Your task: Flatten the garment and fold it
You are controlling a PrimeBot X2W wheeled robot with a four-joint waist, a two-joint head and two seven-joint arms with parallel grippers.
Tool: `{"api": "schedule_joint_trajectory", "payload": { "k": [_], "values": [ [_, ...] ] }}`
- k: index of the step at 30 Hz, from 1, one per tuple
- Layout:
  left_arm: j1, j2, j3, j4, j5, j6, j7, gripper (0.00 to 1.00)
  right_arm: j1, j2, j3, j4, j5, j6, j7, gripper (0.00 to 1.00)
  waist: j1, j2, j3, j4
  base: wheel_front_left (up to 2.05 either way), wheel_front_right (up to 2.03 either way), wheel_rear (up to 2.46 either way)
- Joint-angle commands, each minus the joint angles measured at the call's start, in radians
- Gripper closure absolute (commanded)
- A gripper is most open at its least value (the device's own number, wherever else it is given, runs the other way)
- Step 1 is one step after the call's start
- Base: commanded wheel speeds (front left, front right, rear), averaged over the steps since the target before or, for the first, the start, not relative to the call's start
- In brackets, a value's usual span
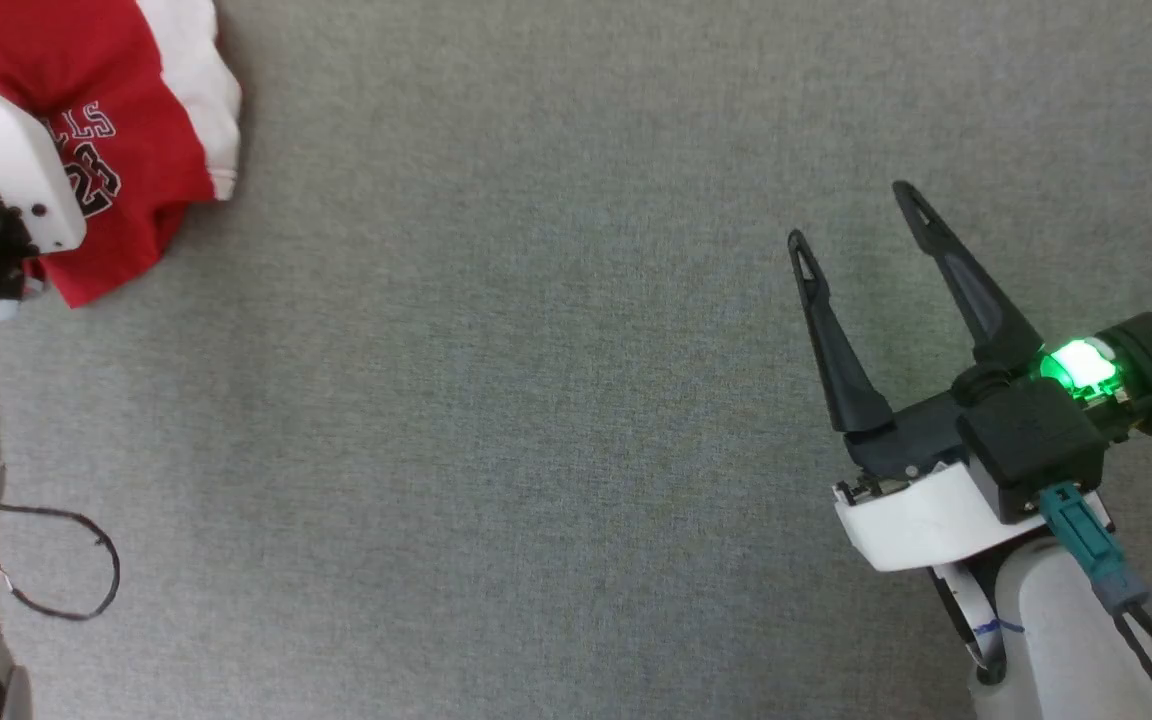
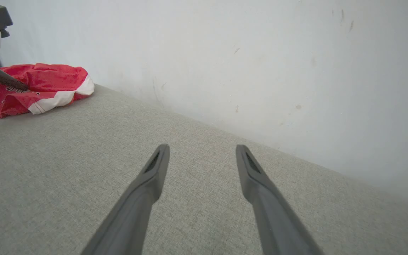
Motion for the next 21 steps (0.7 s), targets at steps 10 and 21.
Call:
{"api": "schedule_joint_trajectory", "payload": {
  "k": [10, 21],
  "values": [
    [-0.034, 0.034, -0.051, -0.093, 0.022, -0.032, -0.009, 1.00, 0.048, -0.001, -0.031, 0.103, 0.112, -0.002, -0.087, 0.00, -0.0001, 0.0000, -0.267, -0.028, 0.00, 0.00, 0.00],
    [-0.054, -0.033, -0.134, -0.349, -0.035, -0.068, 0.142, 1.00, 0.168, -0.001, -0.103, 0.164, 0.198, -0.002, -0.132, 0.00, -0.0001, 0.0000, -0.482, -0.099, 0.00, 0.00, 0.00]
  ]
}}
